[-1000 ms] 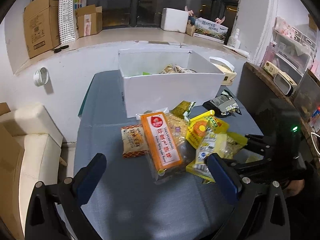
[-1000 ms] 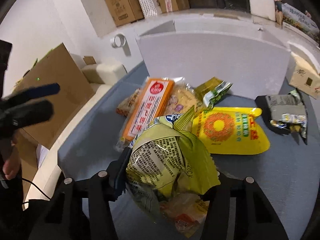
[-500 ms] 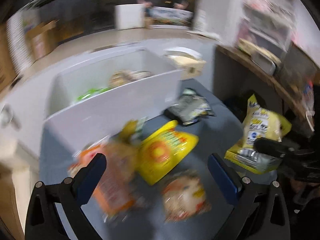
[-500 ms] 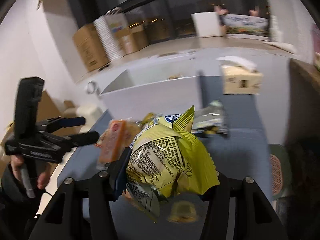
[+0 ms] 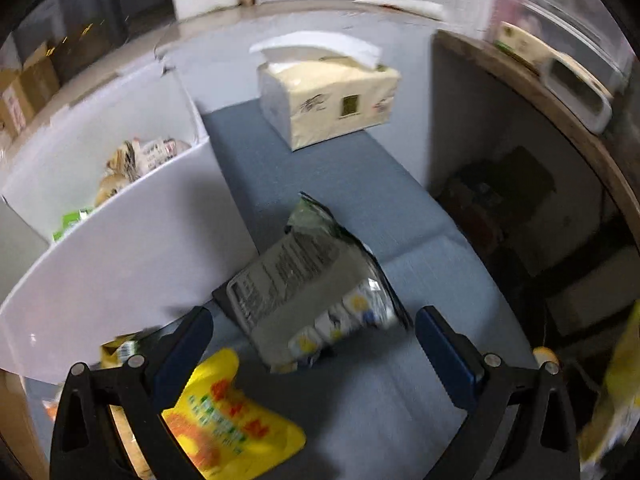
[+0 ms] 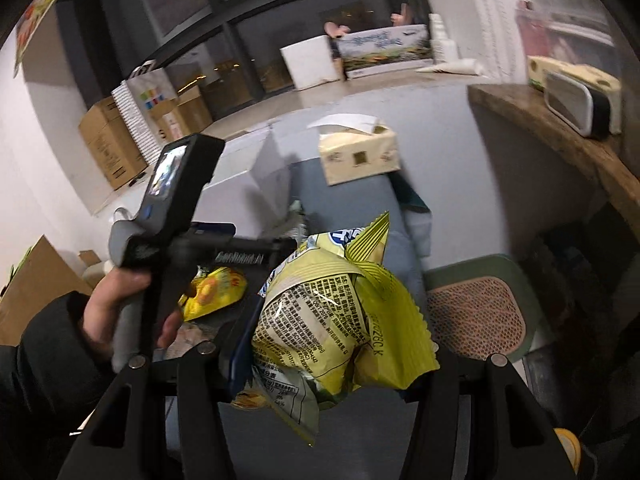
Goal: Organize snacks
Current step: 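Grasp the grey snack packet with the left tool while the right tool holds the chip bag, then lower both packets into the white box and open both tools, then grasp the orange flying-cake pack with the left tool while the right tool moves over the snacks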
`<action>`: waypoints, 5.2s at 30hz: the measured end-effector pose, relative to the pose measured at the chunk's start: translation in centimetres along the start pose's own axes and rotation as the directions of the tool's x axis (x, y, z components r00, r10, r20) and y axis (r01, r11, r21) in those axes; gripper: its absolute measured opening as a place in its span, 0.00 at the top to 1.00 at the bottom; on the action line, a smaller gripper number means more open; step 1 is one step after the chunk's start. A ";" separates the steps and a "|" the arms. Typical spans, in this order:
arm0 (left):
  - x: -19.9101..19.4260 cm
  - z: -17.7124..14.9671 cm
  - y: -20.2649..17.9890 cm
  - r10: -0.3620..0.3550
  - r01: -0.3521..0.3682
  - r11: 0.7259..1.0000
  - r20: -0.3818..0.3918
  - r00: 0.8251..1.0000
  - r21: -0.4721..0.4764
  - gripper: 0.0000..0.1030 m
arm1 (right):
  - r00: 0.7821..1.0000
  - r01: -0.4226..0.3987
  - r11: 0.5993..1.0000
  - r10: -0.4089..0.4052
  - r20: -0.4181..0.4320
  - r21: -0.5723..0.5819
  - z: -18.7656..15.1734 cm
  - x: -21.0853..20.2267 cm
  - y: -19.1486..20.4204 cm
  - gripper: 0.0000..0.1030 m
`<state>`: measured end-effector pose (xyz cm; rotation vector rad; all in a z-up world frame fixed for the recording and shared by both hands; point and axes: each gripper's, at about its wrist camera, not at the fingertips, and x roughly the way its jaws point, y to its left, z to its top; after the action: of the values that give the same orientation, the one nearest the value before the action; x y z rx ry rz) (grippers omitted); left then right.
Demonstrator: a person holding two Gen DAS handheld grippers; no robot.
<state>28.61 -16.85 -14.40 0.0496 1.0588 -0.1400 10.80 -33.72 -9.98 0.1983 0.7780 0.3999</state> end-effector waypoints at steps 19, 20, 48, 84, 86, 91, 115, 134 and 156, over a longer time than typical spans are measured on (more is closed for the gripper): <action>-3.1 -1.0 0.0 -0.094 0.092 0.995 0.072 0.993 0.035 1.00 | 1.000 -0.010 0.999 0.011 -0.018 0.040 -0.3 1.2 -1.0 0.43; -3.9 -1.2 0.1 -0.097 0.093 0.995 0.088 0.991 0.041 1.00 | 1.000 -0.014 0.999 0.015 -0.018 0.038 -0.3 1.2 -0.9 0.43; 2.1 -0.8 0.2 0.022 -0.025 0.999 -0.084 0.996 -0.031 0.00 | 0.999 0.002 0.999 -0.001 -0.039 0.035 -0.8 1.4 -0.9 0.43; -20.9 -1.5 18.2 0.124 -0.047 0.985 0.480 0.868 -0.169 0.33 | 0.982 -0.172 0.941 0.189 0.031 -0.293 11.8 7.8 15.4 0.43; -20.2 0.0 20.1 0.140 -0.059 0.982 0.477 0.868 -0.182 0.33 | 0.979 -0.188 0.938 0.202 0.017 -0.293 14.4 9.9 17.0 0.43; -17.7 2.5 23.3 0.137 -0.047 0.978 0.450 0.882 -0.205 0.32 | 0.989 -0.149 0.947 0.146 -0.032 -0.286 18.7 16.0 19.2 0.43; -18.6 -5.3 25.6 0.023 0.074 0.976 0.437 0.899 -0.204 0.00 | 0.994 -0.109 0.951 0.111 -0.009 -0.288 19.4 16.3 16.9 0.00; -14.9 -18.7 19.7 0.027 0.046 0.922 0.182 0.983 -0.385 0.00 | 0.988 -0.154 0.955 0.141 -0.070 -0.252 1.4 5.1 13.3 0.00; -4.1 -16.6 16.3 0.174 -0.168 0.941 -0.008 0.985 -0.294 0.21 | 0.988 -0.131 0.972 0.113 -0.101 -0.194 -1.0 5.3 12.0 0.00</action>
<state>14.58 1.42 -19.42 -0.1281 1.0432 0.1752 10.20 -20.58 -10.29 0.0399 0.8105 0.6035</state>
